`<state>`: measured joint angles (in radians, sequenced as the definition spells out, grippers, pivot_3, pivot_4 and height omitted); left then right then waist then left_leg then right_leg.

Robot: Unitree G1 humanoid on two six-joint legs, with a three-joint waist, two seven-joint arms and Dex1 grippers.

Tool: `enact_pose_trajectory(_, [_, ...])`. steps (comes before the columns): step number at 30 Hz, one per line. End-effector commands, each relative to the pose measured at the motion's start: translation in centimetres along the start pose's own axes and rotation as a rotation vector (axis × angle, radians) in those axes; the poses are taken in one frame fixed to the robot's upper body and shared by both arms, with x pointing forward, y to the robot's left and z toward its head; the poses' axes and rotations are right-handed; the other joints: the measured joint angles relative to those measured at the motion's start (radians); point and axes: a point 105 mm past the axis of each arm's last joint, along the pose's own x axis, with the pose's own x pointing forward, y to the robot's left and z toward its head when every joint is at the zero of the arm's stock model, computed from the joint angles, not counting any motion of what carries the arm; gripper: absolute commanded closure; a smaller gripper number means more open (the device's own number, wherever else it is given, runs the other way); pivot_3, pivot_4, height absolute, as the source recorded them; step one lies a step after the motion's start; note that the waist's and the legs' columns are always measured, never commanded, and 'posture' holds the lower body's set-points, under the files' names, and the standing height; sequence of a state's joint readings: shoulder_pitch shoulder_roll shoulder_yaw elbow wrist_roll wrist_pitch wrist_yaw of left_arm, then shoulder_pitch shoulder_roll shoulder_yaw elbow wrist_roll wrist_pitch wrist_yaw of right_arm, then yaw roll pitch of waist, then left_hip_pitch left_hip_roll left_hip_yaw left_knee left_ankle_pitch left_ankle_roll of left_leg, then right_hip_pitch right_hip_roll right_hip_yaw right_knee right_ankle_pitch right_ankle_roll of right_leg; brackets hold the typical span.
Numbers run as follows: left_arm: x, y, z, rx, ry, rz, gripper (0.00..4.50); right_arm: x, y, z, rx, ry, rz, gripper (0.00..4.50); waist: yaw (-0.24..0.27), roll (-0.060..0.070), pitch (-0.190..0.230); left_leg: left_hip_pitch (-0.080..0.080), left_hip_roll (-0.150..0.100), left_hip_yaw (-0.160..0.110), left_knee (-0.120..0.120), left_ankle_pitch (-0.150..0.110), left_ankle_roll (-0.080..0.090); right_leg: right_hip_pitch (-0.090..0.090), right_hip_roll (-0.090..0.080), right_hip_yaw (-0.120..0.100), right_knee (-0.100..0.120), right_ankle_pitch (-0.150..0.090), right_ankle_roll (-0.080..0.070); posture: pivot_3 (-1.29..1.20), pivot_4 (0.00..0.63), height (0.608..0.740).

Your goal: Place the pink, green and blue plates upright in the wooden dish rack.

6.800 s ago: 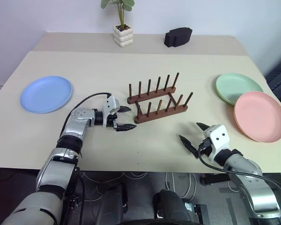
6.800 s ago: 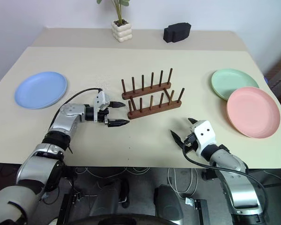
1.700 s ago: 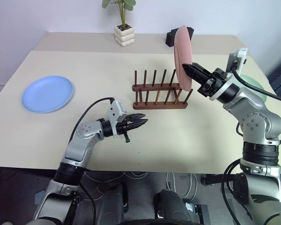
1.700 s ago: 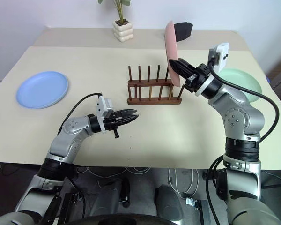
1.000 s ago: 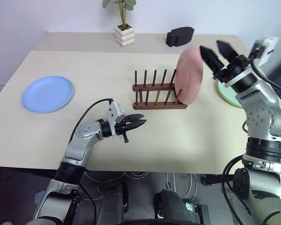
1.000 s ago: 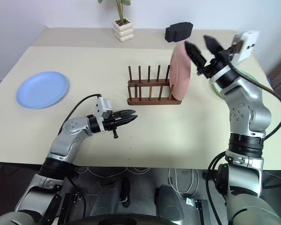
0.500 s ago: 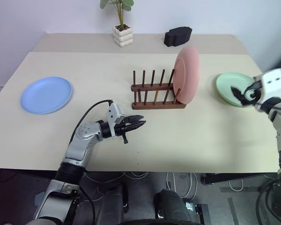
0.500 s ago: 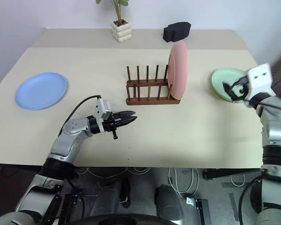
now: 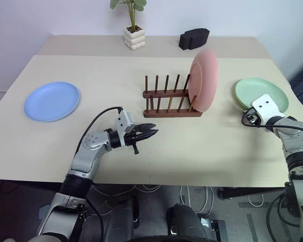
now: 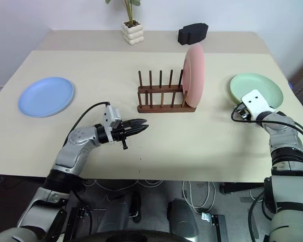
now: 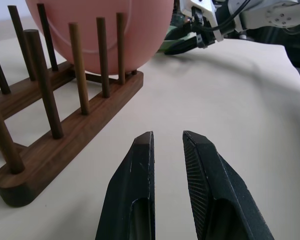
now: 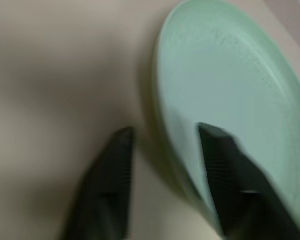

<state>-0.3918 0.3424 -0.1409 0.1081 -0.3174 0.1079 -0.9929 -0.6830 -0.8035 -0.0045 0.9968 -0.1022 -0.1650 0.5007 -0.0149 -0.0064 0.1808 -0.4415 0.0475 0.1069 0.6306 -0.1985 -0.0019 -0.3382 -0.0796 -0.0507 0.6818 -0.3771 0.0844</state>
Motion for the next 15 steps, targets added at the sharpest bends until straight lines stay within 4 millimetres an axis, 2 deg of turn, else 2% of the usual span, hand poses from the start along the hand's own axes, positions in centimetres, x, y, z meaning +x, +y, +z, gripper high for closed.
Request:
enact_pose_trajectory(1, [-0.2,-0.2,1.2,0.020,-0.038,-0.001,3.58,-0.2,-0.7,0.7,-0.007,-0.040,-0.041,4.40,0.000,0.000,0.000,0.000,0.000,0.000,0.000,0.000,0.000,0.000,0.000,0.000,0.000,0.000,0.000,0.00,0.150,0.732])
enact_pose_trajectory(6, [-0.1,-0.2,1.7,0.025,-0.052,-0.014,3.58,-0.8,-1.5,1.1,-0.045,-0.072,-0.114,4.40,0.002,0.000,0.000,0.000,0.000,0.000,0.000,0.000,0.000,0.000,0.000,0.000,0.000,0.000,0.000,0.00,0.150,0.732])
enact_pose_trajectory(8, [0.0,-0.2,1.8,0.029,-0.055,-0.014,3.58,-1.4,-2.3,2.0,-0.079,-0.104,-0.161,4.40,0.001,0.000,0.000,0.000,0.000,0.000,0.000,0.000,0.000,0.000,0.000,0.000,0.000,0.000,0.000,0.00,0.150,0.732])
enact_pose_trajectory(11, [-0.1,0.0,2.1,0.031,-0.069,-0.008,3.58,-4.0,-5.5,7.1,-0.113,-0.291,-0.332,4.40,0.001,0.002,0.001,0.000,0.000,0.000,0.000,0.000,0.000,0.000,0.000,0.000,0.000,0.000,0.000,0.00,0.150,0.732])
enact_pose_trajectory(12, [-0.1,0.0,2.1,0.031,-0.070,-0.008,3.58,-4.8,-6.1,8.4,-0.111,-0.338,-0.369,4.40,0.000,0.003,0.002,0.000,0.000,0.000,0.000,0.000,0.000,0.000,0.000,0.000,0.000,0.000,0.000,0.00,0.150,0.732])
enact_pose_trajectory(15, [0.0,0.0,1.8,0.024,-0.064,-0.012,3.58,-8.3,-7.1,15.2,-0.078,-0.584,-0.411,4.40,-0.004,0.006,0.003,0.000,0.000,0.000,0.000,0.001,-0.001,-0.001,0.000,0.001,0.001,0.000,0.000,0.00,0.150,0.732])
